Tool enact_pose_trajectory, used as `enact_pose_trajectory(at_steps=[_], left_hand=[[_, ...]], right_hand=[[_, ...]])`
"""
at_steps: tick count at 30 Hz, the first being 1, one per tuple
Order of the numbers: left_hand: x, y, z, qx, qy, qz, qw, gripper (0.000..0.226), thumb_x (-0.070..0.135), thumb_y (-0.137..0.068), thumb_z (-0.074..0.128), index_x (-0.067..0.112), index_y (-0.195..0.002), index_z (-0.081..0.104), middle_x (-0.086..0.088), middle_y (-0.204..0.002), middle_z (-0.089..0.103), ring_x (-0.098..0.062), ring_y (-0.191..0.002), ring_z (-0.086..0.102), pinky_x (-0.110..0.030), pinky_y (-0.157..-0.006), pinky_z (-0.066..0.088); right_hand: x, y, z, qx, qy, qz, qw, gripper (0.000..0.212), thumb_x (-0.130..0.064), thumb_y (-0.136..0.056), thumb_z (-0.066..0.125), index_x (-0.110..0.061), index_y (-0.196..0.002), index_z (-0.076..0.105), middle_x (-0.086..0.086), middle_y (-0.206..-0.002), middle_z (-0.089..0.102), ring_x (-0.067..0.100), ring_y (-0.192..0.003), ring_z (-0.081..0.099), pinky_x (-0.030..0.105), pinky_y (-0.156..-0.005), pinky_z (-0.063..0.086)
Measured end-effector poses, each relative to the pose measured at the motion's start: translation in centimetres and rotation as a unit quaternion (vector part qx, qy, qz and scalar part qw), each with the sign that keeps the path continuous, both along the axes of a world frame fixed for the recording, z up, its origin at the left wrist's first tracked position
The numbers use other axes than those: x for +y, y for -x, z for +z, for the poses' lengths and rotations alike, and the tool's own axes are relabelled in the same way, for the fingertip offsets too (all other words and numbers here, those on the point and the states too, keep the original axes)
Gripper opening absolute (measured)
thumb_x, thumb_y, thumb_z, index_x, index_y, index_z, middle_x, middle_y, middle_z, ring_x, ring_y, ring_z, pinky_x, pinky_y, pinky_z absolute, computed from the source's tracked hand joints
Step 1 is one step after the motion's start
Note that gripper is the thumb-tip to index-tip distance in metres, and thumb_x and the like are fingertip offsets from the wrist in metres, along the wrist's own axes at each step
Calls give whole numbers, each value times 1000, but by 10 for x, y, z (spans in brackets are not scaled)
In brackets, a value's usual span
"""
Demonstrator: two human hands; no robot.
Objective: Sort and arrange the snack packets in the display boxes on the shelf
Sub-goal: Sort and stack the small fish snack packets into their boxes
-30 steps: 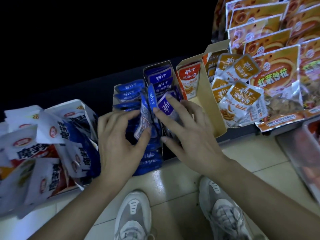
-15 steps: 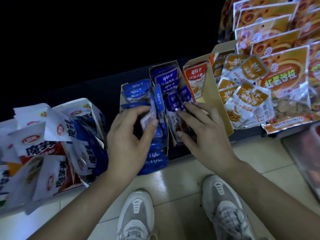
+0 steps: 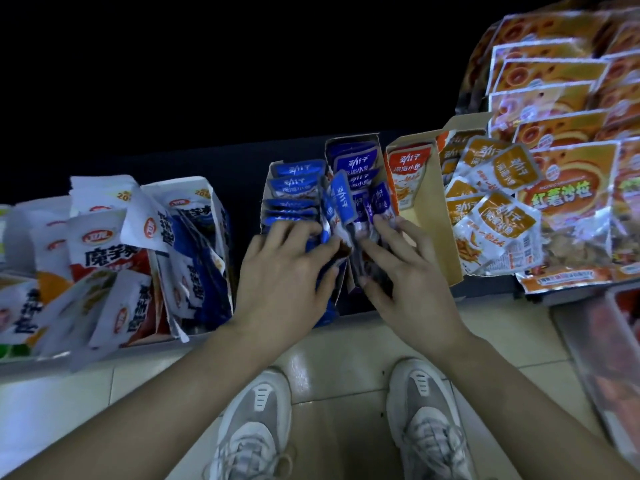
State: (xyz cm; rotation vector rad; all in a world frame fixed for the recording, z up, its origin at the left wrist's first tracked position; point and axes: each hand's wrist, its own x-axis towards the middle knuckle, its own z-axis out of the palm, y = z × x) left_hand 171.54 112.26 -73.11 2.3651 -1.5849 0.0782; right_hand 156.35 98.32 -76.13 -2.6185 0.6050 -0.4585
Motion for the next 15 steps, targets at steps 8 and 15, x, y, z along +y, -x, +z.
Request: enact_pose_trajectory(at_steps=[8, 15], left_hand=[[-28, 6, 39, 22, 63, 0, 998, 32, 47, -81, 59, 20, -93, 70, 2, -97, 56, -23, -93, 54, -37, -77, 40], [-94, 42, 28, 125, 62, -148, 979, 32, 44, -86, 60, 23, -108, 71, 8, -112, 62, -17, -107, 54, -40, -90, 48]], right_hand=[[-34, 45, 36, -124, -157, -77, 977, 16, -11, -88, 69, -14, -101, 78, -3, -106, 73, 10, -110, 63, 27, -95, 50], [-97, 78, 62, -216, -121, -277, 929, 15, -16, -87, 74, -16, -101, 69, -1, -97, 65, 15, -91, 62, 23, -77, 49]])
